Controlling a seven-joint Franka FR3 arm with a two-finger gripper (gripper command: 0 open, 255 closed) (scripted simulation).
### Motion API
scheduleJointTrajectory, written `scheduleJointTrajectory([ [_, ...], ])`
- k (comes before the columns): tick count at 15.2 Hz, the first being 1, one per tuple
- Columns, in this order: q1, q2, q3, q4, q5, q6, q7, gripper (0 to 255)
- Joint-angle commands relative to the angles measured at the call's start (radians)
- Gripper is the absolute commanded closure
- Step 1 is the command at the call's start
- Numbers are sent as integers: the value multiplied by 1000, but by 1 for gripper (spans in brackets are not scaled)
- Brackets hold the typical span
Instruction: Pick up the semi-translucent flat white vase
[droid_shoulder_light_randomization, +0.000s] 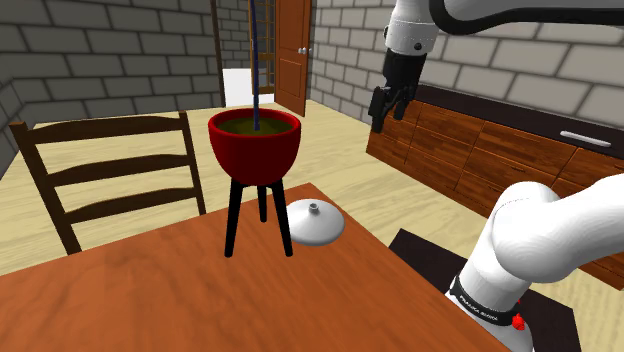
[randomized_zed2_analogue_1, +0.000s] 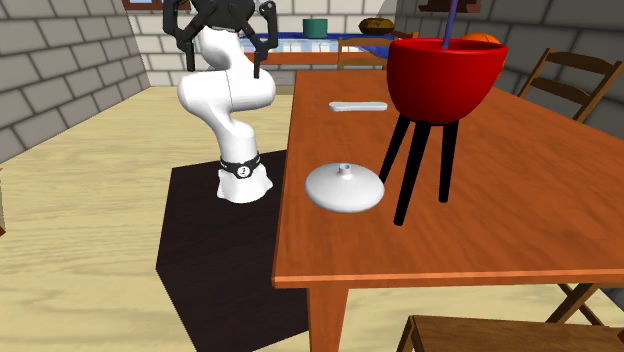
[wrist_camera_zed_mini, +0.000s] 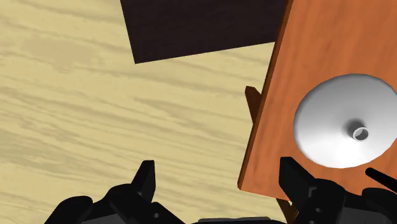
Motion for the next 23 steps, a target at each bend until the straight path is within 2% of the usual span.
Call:
scheduleJointTrajectory([
  [1,0,0,0,0,0,0,0,0],
  [8,32,165,112,12,94,71,151,0],
  [14,56,341,201,63,156,134,274,0],
  [19,72,496,264,130,185,180,369,0],
  [23,73,509,268,87,184,236,373,0],
])
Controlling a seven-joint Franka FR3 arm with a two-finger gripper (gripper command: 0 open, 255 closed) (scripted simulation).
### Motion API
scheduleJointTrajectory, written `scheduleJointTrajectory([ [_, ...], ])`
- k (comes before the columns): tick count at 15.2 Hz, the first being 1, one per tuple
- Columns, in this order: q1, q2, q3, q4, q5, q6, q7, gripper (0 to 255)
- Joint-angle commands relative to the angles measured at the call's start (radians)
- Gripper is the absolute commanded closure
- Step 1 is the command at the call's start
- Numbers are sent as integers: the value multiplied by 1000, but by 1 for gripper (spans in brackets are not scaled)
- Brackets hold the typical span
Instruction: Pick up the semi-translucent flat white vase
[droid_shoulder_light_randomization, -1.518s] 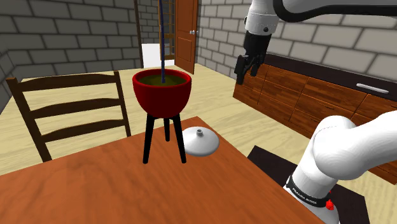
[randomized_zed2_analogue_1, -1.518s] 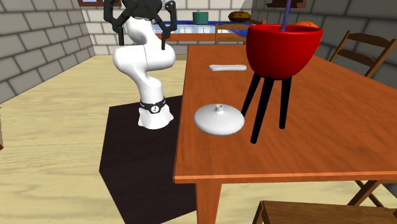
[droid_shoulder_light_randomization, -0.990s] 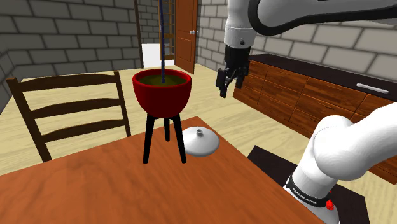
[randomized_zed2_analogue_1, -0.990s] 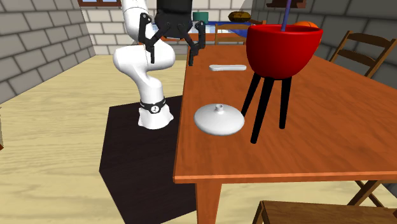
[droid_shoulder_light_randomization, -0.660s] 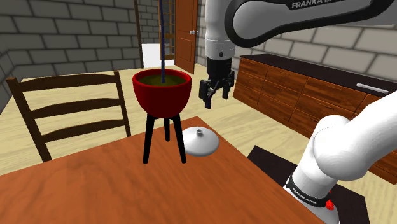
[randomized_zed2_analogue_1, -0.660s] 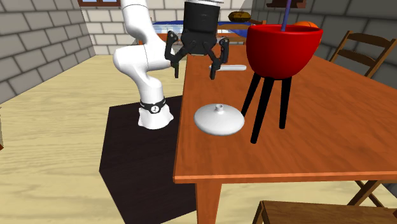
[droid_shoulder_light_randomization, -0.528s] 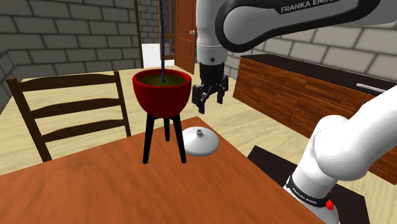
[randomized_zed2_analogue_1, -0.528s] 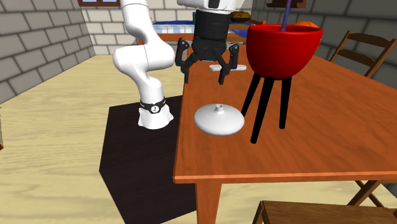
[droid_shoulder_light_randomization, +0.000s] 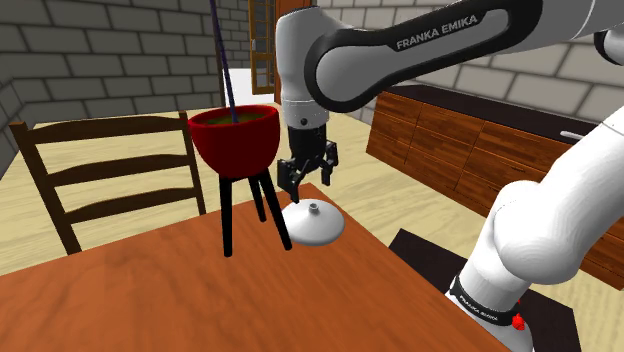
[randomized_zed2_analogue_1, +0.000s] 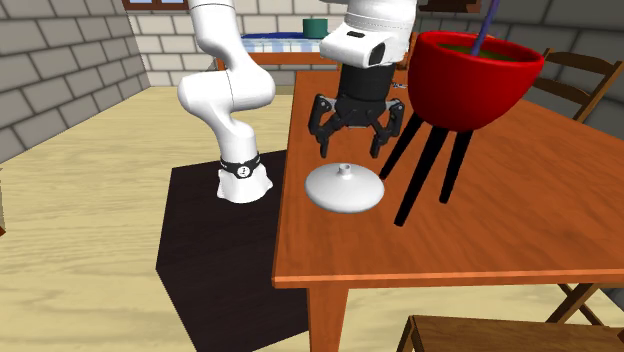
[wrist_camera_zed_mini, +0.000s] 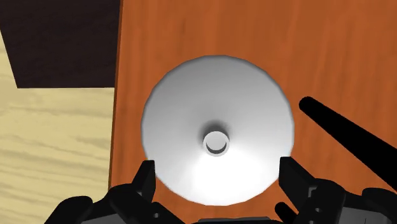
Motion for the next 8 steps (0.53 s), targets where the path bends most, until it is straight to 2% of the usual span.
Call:
scheduleJointTrajectory([
  [1,1,7,4,-22,1,29,3,0],
  [5,1,19,7,-47,-1,65,6,0],
  [6,2,18,7,-47,-1,64,7,255],
  [8,2,18,7,-46,-1,64,6,255],
])
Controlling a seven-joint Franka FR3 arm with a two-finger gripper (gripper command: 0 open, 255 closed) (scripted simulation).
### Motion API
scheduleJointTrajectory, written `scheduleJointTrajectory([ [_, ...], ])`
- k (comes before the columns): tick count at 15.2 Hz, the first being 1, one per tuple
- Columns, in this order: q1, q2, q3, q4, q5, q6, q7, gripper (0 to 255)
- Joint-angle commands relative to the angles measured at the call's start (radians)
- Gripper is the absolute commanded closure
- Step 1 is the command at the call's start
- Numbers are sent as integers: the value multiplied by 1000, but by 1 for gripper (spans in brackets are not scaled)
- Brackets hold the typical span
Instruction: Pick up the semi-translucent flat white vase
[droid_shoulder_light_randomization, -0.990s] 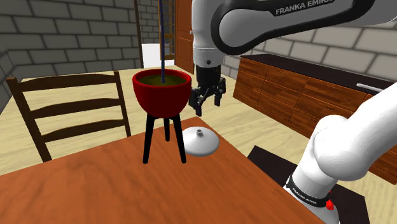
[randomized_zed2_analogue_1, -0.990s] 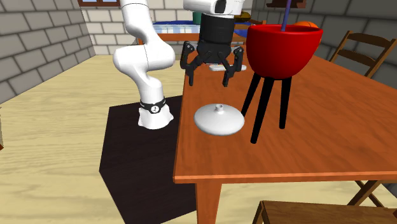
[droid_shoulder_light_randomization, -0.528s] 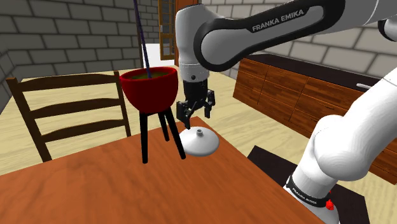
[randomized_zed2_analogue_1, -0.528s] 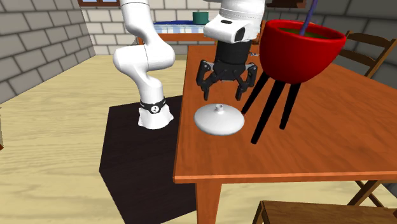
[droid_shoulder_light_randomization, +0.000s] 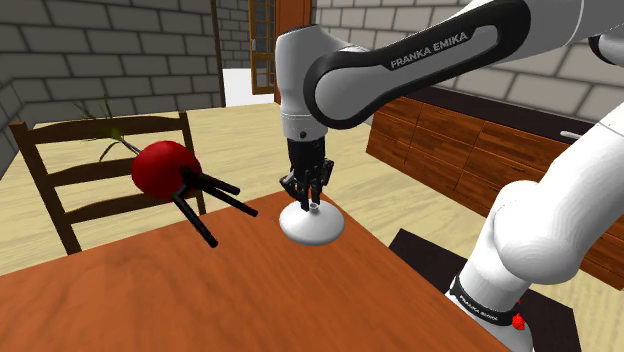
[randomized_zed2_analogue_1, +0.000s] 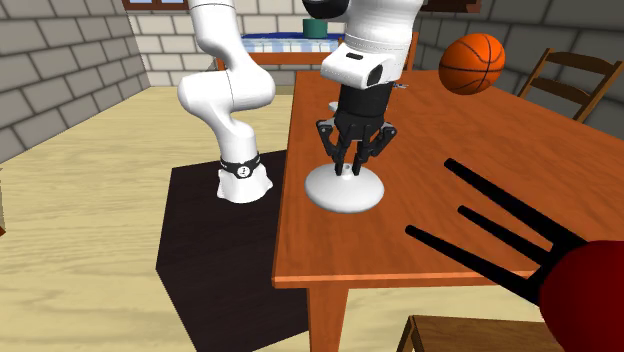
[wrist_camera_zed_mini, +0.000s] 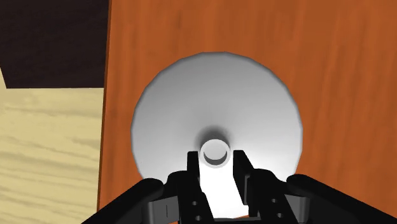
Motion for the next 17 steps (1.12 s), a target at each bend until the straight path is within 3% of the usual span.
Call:
scheduleJointTrajectory([
  [1,0,1,0,0,0,1,0,255],
  [7,0,1,0,-2,0,2,0,255],
  [17,-1,-33,-11,104,3,-136,-9,255],
])
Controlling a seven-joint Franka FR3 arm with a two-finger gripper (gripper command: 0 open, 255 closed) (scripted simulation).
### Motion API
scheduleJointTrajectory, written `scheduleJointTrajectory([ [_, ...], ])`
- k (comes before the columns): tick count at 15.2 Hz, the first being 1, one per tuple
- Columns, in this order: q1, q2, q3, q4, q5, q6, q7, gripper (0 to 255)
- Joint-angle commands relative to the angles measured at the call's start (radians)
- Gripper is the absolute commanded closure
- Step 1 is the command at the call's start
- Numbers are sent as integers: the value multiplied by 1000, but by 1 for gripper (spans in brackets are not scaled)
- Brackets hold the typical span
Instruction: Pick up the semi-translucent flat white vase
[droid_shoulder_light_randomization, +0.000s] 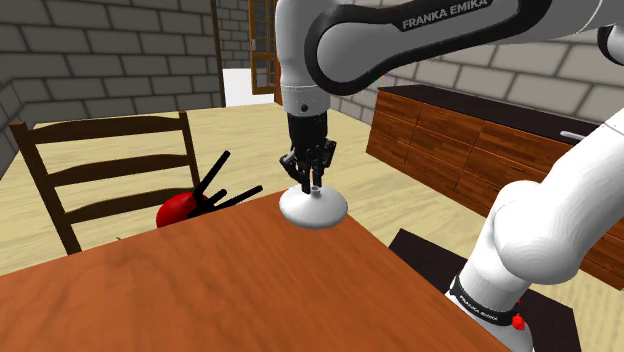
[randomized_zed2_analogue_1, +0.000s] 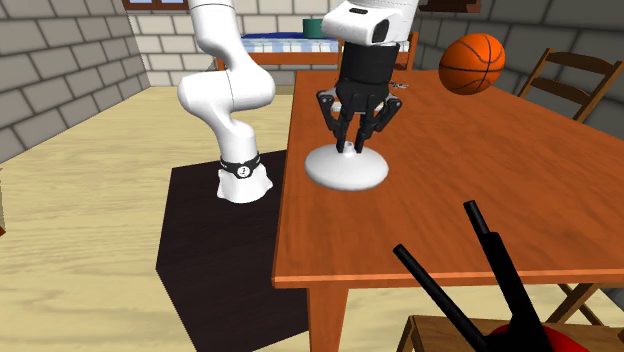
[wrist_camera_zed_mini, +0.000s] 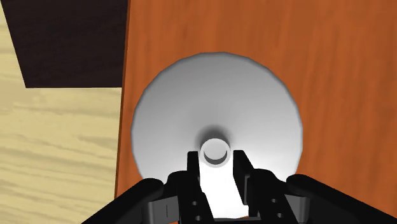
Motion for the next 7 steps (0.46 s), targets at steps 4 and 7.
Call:
scheduleJointTrajectory([
  [4,-1,-11,-5,55,0,-66,-2,255],
  [7,-1,-13,-6,69,0,-82,-3,255],
])
